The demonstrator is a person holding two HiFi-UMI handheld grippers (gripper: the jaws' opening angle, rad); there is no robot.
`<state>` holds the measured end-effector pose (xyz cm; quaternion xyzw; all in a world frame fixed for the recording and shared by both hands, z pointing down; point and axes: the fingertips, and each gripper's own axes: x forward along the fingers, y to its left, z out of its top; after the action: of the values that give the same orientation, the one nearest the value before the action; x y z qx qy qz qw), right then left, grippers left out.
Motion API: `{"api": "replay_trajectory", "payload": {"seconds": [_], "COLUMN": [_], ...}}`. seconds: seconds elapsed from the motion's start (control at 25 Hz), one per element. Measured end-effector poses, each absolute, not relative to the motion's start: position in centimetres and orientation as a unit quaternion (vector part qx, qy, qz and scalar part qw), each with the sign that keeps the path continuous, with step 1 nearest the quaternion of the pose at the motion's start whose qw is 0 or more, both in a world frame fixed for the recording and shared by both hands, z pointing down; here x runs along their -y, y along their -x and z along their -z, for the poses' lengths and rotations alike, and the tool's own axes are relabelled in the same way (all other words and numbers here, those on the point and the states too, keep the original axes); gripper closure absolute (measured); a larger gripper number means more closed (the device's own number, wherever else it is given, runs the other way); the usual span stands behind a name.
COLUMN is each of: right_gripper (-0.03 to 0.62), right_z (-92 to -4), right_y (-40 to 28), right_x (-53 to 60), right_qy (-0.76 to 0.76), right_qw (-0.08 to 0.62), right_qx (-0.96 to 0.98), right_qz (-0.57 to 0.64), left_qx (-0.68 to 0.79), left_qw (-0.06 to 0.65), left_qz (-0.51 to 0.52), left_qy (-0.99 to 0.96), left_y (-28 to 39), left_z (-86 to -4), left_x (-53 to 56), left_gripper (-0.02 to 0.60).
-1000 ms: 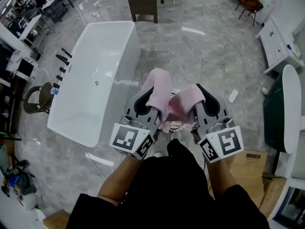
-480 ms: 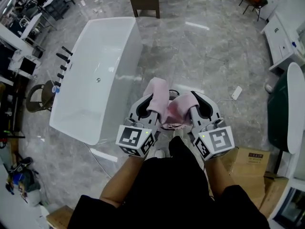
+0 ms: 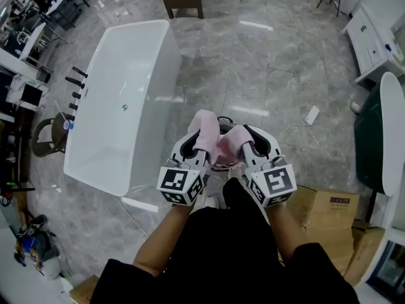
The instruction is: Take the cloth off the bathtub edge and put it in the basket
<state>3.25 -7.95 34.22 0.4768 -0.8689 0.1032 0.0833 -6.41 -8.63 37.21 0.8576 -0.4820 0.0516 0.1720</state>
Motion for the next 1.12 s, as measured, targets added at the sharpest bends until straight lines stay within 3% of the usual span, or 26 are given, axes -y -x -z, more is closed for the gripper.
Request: {"api": "replay_trajectory", "payload": {"seconds": [1.12], "right_gripper": [0.557], "right_z": [-53.9], "right_y": [-7.9], "right_x": [16.0], "right_qy": [-0.394], "right_qw": [0.196], "right_qx": [0.876], "right_qz": [-0.197], "left_qx": [0.498], "left_qw": [0.311], "left_qz": [-0.188], "left_qy": [-0.787], "left_y": [6.1], "left_z": [-61.7], "left_x": [12.5], "left_gripper": [0.548]}}
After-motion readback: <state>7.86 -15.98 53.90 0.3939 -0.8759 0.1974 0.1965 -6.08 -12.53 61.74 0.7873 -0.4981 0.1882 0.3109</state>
